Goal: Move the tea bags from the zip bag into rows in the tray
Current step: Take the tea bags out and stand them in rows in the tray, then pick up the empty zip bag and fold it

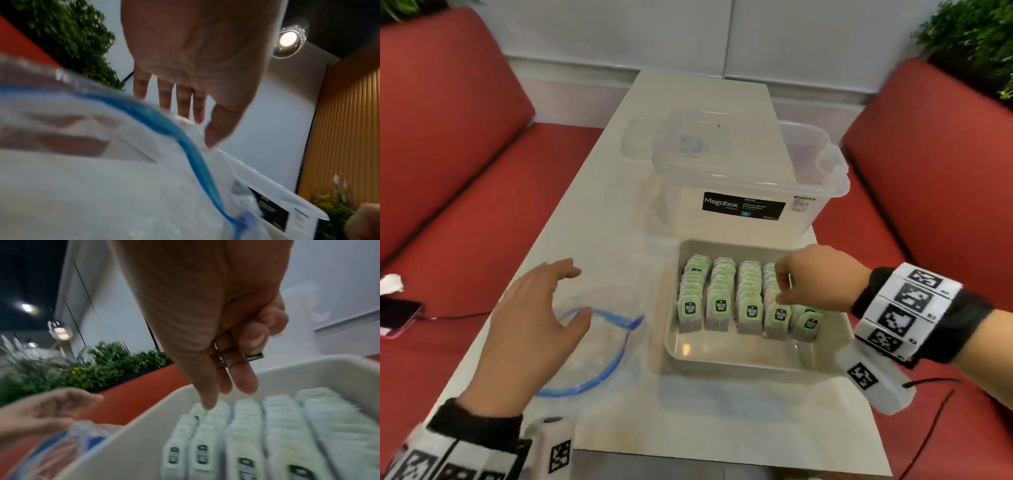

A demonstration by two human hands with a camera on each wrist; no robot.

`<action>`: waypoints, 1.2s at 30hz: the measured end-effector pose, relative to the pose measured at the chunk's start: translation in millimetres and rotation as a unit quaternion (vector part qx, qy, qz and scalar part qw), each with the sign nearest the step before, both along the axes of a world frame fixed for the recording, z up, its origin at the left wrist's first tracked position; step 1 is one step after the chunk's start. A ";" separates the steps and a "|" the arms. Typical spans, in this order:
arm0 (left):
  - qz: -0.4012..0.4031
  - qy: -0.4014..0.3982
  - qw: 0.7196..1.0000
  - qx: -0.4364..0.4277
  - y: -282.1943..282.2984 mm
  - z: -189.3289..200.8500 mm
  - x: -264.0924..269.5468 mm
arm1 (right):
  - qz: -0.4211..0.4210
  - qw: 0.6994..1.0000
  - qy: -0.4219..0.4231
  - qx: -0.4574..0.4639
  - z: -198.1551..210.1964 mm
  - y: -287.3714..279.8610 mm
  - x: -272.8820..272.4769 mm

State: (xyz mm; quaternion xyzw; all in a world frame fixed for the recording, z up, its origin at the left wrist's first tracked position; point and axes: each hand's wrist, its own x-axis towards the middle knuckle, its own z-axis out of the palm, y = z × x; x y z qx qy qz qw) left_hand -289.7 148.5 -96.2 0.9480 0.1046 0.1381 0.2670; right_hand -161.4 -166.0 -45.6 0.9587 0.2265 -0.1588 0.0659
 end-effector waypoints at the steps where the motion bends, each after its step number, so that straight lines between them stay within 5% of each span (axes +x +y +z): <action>1: -0.017 0.052 0.998 0.005 8.4 -0.1 -0.1 | 0.002 1.000 -0.003 0.025 2.1 8.7 -6.2; 3: -0.070 0.125 0.989 0.019 18.8 -0.2 -1.0 | 0.016 0.998 -0.007 0.062 4.8 28.2 -18.1; 8: -0.161 0.160 0.971 0.071 20.5 3.2 -10.2 | 0.034 0.986 -0.005 0.165 -3.1 78.1 -52.5; 12: -0.139 0.165 0.970 0.111 29.4 -13.5 -4.5 | 0.049 0.971 0.013 0.234 -7.4 103.9 -80.8; 14: -0.086 0.152 0.984 0.040 44.7 -10.2 4.4 | 0.057 0.962 0.021 0.267 -6.7 111.4 -92.3; 16: -0.027 0.119 0.978 -0.169 63.3 -2.6 11.1 | 0.062 0.953 0.011 0.296 -8.7 116.7 -101.5; 18: 0.005 0.098 0.911 -0.401 71.5 5.7 10.3 | 0.073 0.944 0.010 0.323 -13.3 122.3 -111.6; 20: 0.005 0.093 0.852 -0.516 68.2 12.8 4.6 | 0.099 0.932 0.019 0.347 -19.5 130.7 -120.6; 24: -0.046 0.086 0.791 -0.604 47.3 19.6 -9.6 | 0.155 0.919 0.013 0.362 -29.3 154.1 -131.6; 28: -0.173 0.123 0.711 -0.670 23.9 30.5 -22.5 | 0.121 0.958 -0.047 0.256 -31.4 167.5 -140.6; 30: -0.168 0.125 0.709 -0.674 15.1 33.7 -22.7 | 0.122 0.964 -0.056 0.231 -30.1 167.3 -142.1; 33: -0.151 0.098 0.735 -0.654 11.7 34.8 -19.5 | 0.115 0.930 -0.097 0.337 -25.2 155.9 -139.1; 36: -0.179 0.092 0.721 -0.663 17.8 40.3 -18.9 | -0.029 0.850 -0.119 0.513 -14.9 133.5 -130.8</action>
